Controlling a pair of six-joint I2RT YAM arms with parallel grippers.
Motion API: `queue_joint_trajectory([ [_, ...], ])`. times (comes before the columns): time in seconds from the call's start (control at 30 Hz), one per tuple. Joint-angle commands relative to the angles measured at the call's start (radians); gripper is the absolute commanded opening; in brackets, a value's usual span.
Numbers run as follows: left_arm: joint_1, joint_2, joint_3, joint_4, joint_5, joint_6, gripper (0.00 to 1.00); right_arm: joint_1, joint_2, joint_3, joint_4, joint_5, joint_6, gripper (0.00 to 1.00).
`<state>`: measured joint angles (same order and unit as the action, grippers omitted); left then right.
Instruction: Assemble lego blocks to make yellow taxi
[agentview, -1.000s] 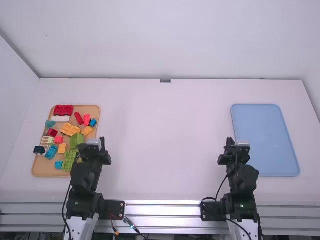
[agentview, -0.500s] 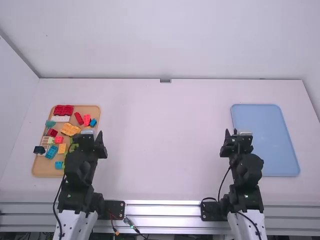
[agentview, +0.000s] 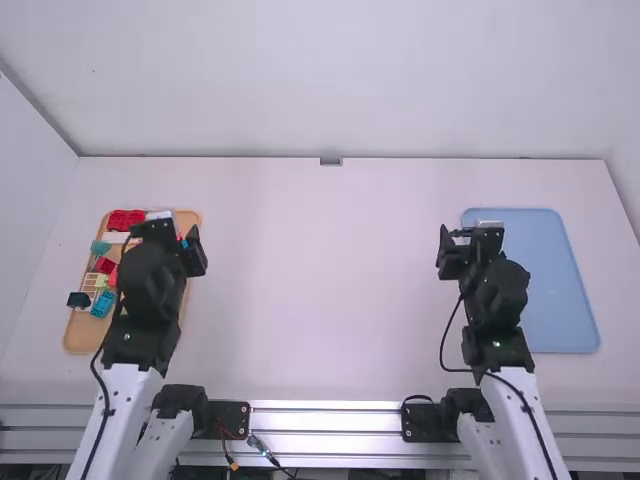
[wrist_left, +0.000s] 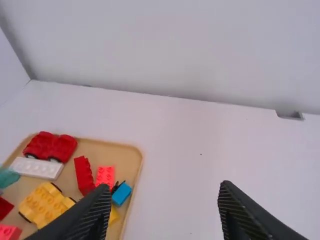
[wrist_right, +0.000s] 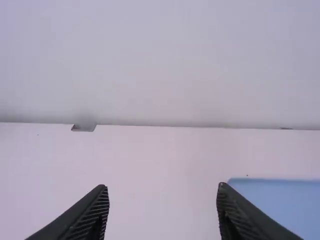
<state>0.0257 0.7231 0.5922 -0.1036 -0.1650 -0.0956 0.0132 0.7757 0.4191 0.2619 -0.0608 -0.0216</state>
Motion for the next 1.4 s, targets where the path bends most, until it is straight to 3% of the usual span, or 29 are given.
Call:
queue_joint_trajectory([
  [0.0,0.018,0.058,0.1,-0.027,-0.042,-0.059,0.62,0.008,0.065,0.071,0.02,-0.009,0.007,0.62],
  [0.17,0.059,0.218,0.298,-0.156,-0.071,-0.146,0.7,0.026,0.181,0.138,0.059,-0.019,0.002,0.7],
  [0.37,0.159,0.574,0.702,-0.469,-0.093,-0.283,0.82,0.065,0.334,0.227,0.109,-0.026,-0.014,0.82],
  [0.43,0.176,0.626,0.76,-0.514,-0.082,-0.294,0.83,0.069,0.351,0.237,0.115,-0.027,-0.03,0.83],
  [0.6,0.307,0.98,1.14,-0.836,-0.034,-0.453,0.91,0.084,0.456,0.297,0.148,-0.035,-0.105,0.91],
  [0.7,0.369,1.112,1.255,-0.927,-0.014,-0.51,0.94,0.087,0.495,0.32,0.16,-0.038,-0.108,0.94],
  [0.83,0.442,1.237,1.324,-0.984,0.092,-0.477,0.97,0.09,0.534,0.342,0.173,-0.041,-0.111,0.97],
  [1.0,0.502,1.363,1.333,-1.015,0.102,-0.515,0.99,0.105,0.562,0.358,0.182,-0.043,-0.114,0.99],
  [1.37,0.494,1.466,1.308,-0.989,0.097,-0.515,0.99,0.145,0.565,0.36,0.184,-0.043,-0.117,0.99],
])
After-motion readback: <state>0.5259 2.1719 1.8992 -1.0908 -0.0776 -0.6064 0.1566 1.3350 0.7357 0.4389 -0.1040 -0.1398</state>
